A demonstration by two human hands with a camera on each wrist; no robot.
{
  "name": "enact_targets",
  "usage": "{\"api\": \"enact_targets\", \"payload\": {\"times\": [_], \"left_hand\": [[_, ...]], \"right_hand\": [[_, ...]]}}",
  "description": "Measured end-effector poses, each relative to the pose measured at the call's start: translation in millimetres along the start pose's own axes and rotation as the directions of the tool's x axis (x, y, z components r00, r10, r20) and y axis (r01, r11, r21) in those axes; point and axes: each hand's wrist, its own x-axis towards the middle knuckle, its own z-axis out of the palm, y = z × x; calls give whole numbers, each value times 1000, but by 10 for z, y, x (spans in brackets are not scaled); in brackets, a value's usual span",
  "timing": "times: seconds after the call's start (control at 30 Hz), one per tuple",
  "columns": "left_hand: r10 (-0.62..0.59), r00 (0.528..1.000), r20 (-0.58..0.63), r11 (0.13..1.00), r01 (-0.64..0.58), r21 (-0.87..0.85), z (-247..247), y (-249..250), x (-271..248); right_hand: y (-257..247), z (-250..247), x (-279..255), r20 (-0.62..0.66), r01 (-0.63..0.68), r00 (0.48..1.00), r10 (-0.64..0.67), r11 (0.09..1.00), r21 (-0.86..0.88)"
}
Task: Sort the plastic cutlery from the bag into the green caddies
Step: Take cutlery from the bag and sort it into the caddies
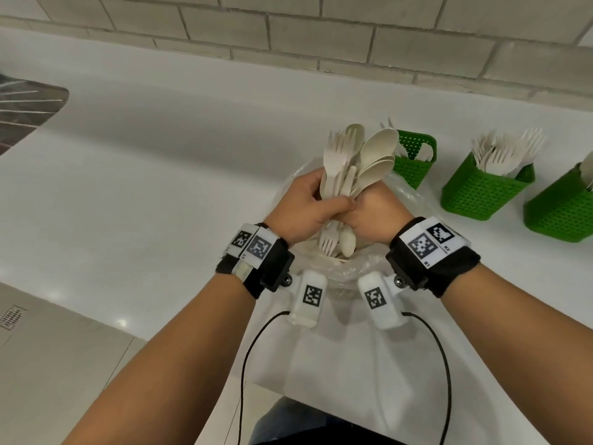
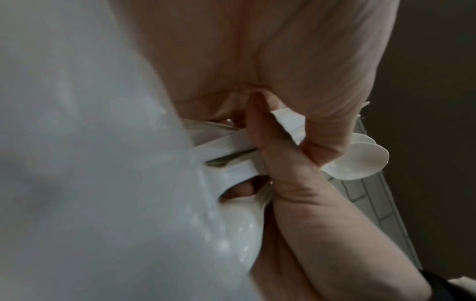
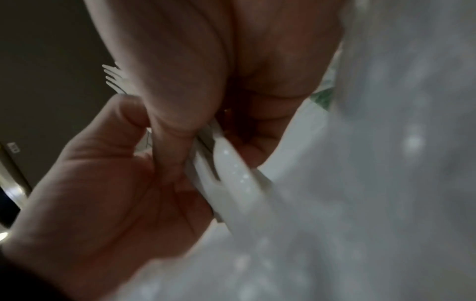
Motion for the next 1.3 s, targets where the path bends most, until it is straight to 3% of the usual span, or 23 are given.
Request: {"api": "enact_targets", "payload": {"times": [0.1, 0.17, 0.43, 0.6, 0.73, 0.8, 0.93, 1.1, 1.2, 1.3], "left_hand": [[36, 998, 45, 996, -40, 74, 32, 104, 46], [67, 995, 73, 995, -73, 73, 44, 141, 58], [208, 978, -25, 964, -201, 174, 193, 144, 9], [192, 947, -257, 981, -194, 16, 198, 197, 8], [104, 909, -403, 976, -171, -135, 165, 322, 36], [112, 911, -397, 961, -201, -191, 152, 442, 52], [196, 929, -314, 928, -279, -247, 273, 721, 83], [190, 956, -223, 883, -266, -388, 712, 872, 166], [118, 977, -178, 840, -194, -506, 1043, 826, 213], [3, 988, -153, 815, -91, -572, 1459, 731, 264]], "right_hand": [[7, 31, 3, 6, 123, 992, -127, 969, 213], [4, -7, -5, -21, 123, 992, -121, 954, 274], [68, -213, -130, -3, 99, 995, -99, 990, -105], [3, -162, -199, -79, 122, 985, -152, 946, -300], [15, -79, -244, -58, 43, 995, -77, 897, -440], [31, -79, -306, -23, 52, 998, -66, 924, -379], [-44, -333, -450, 58, 0, 998, 4, 997, -75], [38, -884, -734, 143, -80, 989, 44, 963, 258], [177, -1138, -997, -79, -48, 995, 63, 981, 188], [304, -1349, -1253, -287, 26, 958, 5, 994, 102]]}}
